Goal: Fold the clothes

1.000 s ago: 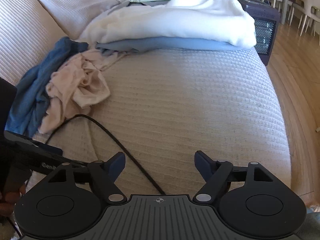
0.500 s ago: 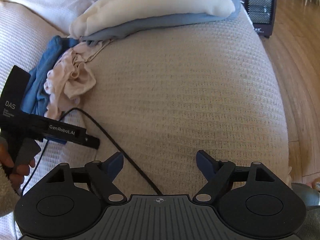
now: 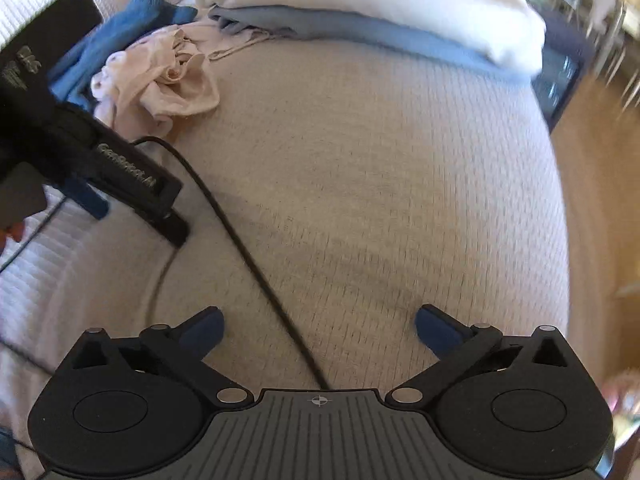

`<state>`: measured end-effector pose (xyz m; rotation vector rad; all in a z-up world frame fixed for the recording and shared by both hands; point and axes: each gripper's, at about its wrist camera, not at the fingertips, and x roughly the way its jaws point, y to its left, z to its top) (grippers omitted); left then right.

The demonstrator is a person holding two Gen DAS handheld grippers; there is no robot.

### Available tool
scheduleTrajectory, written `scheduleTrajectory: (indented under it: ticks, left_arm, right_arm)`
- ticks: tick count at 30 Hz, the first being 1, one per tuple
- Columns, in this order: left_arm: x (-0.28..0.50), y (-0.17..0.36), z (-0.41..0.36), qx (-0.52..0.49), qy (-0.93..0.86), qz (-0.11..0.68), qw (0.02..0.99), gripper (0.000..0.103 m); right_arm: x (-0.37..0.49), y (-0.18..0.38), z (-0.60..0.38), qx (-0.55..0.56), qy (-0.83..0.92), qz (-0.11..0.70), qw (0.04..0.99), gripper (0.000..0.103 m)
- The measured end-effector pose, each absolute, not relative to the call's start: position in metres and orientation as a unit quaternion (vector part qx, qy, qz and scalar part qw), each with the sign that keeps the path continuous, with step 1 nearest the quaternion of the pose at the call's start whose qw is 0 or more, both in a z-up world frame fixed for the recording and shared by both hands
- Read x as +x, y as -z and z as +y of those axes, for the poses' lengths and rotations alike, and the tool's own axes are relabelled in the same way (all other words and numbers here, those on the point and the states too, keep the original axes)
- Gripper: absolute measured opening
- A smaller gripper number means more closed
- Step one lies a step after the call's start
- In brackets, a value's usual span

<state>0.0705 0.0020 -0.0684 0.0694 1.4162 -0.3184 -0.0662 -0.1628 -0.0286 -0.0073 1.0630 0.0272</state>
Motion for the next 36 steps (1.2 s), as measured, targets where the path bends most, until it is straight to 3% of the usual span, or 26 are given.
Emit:
scheduleTrajectory:
  ticks: [5,19,32,36]
  left_arm:
    - [0.048,0.064,0.014,0.017,0.166,0.601,0.782,0.103]
    - [0.018,0.054,0.02,0.031,0.166,0.549,0.818,0.102]
    - [-0.007,0.004,0.069,0.022,0.146,0.49,0.859,0.101]
    - [0.015,-0.014,0.076,0.034,0.125,0.443,0.887,0.096]
  right_arm:
    - [-0.05,0.026,-0.168,0.031,0.03,0.502,0.864,0.103]
    - [-0.049,0.031,-0.168,-0.001,0.018,0.506,0.863,0.103]
    - [-0.043,0.033,-0.166,-0.001,0.019,0.51,0.86,0.103]
    - [-0.042,0.033,-0.165,-0.004,0.021,0.51,0.86,0.103]
